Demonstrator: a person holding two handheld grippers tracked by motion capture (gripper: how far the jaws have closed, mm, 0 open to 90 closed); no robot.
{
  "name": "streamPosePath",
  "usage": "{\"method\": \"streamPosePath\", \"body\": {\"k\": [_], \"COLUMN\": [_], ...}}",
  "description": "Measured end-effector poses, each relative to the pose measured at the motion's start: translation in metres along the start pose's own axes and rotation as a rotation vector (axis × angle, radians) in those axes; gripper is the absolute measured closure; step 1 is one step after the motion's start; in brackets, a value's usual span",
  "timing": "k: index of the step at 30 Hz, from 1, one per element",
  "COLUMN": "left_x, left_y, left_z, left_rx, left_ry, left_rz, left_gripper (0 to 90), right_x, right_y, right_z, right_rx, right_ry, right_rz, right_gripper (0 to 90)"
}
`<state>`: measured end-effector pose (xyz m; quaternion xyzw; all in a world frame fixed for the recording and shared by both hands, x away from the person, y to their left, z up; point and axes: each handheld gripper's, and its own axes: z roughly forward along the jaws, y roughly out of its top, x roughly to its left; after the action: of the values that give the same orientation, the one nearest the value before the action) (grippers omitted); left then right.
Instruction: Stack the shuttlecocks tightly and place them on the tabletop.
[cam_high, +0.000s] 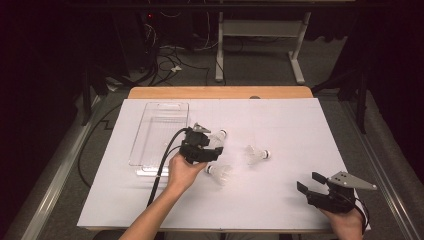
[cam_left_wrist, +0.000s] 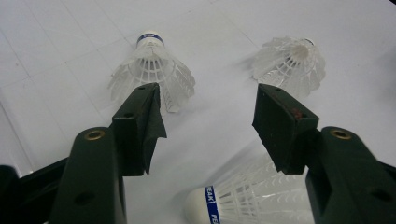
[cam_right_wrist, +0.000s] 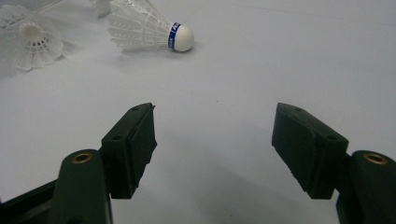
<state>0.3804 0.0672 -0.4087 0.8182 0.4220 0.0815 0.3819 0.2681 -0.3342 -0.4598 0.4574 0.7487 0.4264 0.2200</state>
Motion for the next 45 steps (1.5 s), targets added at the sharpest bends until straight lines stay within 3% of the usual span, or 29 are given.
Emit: {"method": "streamPosePath", "body": {"k": [9,20,22,26,45], "left_x": [0.005,0.010,0.008,0.007,0.005], "left_y": [0.004,0.006,0.009,0.015,0.021], "left_z": [0.005,0.008,0.009,0.010,0.032], "left_rx": [-0.006,0.004,0.016,0.004,0.062], "left_ry": [0.008,0.020,0.041,0.013,0.035], "left_rz": [-0.034,-0.032,-0.013,-0.037,-0.056], "left_gripper": [42.3,42.6,42.5,42.6,41.3], "right_x": [0.000,0.000,0.000,0.000,0.000], "right_y": [0.000,0.000,0.000,0.000,0.000], "right_z": [0.001,0.001,0.001,0.001,0.000], "right_rx": [0.004,0.005,0.005,0.003,0.002], "right_ry": [0.000,-0.001,-0.001,0.000,0.003], "right_rz": [-0.001,0.000,0.000,-0.002,0.001], "right_gripper": [30.8,30.8,30.8,30.8,30.7]}}
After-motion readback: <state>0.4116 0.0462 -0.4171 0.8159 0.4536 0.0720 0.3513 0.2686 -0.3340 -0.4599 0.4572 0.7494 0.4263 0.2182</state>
